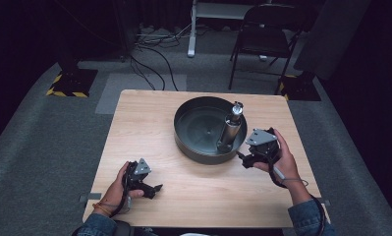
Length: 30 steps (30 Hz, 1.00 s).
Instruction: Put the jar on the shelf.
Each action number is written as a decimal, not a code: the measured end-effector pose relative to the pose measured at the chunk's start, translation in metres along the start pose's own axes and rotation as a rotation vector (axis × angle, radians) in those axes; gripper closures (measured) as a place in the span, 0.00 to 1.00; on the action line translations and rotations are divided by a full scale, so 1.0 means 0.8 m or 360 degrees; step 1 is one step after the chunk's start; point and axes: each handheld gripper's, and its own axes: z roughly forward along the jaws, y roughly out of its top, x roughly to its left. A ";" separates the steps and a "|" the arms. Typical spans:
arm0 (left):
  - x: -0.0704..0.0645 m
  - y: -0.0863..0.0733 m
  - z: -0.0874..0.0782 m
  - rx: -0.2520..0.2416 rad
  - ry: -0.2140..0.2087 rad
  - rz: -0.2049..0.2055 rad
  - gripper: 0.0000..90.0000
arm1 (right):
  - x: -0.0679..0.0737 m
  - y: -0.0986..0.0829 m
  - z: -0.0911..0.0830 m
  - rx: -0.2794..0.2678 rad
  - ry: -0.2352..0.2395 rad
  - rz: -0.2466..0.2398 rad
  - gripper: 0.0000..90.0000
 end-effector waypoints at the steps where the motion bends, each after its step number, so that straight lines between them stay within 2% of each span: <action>1: 0.000 0.000 0.000 0.0000 0.0000 -0.0001 0.00 | 0.001 -0.003 -0.002 0.0001 -0.0008 -0.0002 0.03; 13: 0.000 0.000 0.000 0.0000 0.0001 -0.0002 0.00 | 0.012 -0.046 -0.016 0.0056 -0.0027 0.0009 0.03; 21: 0.000 0.000 0.000 -0.0001 0.0001 -0.0002 0.00 | 0.023 -0.075 -0.012 0.0123 -0.0007 0.0014 0.03; 30: 0.000 0.000 0.000 -0.0001 0.0001 -0.0003 0.00 | 0.034 -0.113 0.001 0.0216 0.0051 0.0057 0.03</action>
